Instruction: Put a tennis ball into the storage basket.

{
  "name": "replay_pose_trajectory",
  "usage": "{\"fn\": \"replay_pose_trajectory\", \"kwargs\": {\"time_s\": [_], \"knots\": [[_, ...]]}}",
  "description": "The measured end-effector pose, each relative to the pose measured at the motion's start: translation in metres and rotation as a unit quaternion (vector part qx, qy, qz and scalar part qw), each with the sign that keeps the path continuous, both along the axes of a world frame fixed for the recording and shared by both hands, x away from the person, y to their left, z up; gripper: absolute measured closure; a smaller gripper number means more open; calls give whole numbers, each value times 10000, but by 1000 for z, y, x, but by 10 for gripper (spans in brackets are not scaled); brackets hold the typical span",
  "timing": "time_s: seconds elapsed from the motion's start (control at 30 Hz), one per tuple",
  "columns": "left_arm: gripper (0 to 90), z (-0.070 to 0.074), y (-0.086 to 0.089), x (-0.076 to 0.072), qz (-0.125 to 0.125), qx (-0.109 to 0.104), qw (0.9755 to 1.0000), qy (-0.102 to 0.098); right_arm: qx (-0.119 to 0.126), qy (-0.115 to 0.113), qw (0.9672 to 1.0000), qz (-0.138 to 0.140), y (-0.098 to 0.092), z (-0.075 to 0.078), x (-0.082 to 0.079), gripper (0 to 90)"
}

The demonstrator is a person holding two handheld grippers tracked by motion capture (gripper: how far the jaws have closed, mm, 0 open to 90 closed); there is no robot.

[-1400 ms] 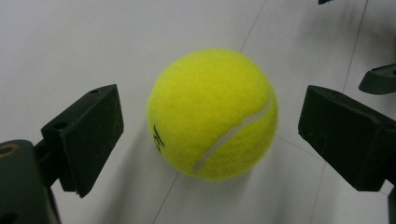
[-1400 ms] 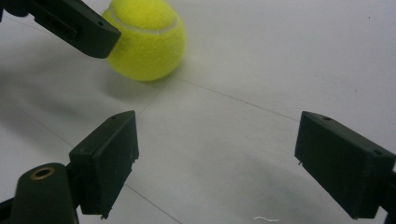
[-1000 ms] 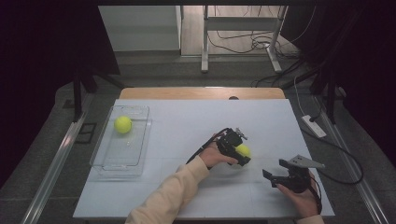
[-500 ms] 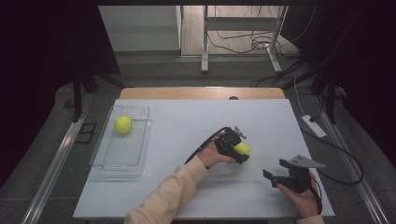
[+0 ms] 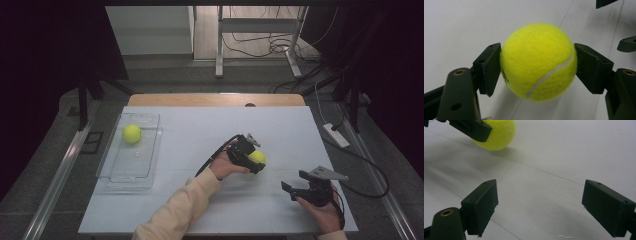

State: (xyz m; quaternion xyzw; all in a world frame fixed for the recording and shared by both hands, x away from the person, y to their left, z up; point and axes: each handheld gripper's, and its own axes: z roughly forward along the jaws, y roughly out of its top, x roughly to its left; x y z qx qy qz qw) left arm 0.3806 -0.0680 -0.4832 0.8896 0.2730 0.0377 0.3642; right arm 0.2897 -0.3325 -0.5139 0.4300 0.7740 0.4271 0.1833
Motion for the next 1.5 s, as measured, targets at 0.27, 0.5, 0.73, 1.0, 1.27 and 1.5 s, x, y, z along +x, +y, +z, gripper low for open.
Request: {"fn": "replay_pose_trajectory", "kwargs": {"time_s": [0.27, 0.5, 0.73, 1.0, 1.27, 1.5], "knots": [[275, 4, 5, -3, 23, -75, 9999, -85, 17, -12, 10000, 9, 0, 1, -1, 134], [274, 6, 9, -5, 67, -134, 9998, -132, 7, -14, 10000, 5, 0, 1, 0, 134], [274, 5, 21, -9, 140, -283, 9994, -119, 27, -36, 10000, 31, -1, 1, -1, 133], [274, 4, 34, -9, 318, -285, 9989, -217, 26, -37, 10000, 14, 0, 1, -1, 133], [274, 9, 39, -12, 320, -336, 9985, -299, 21, -28, 10000, 5, 0, 1, -1, 134], [274, 11, 44, -18, 336, -401, 9980, -365, 14, -25, 10000, 2, 0, 1, -1, 134]]}}
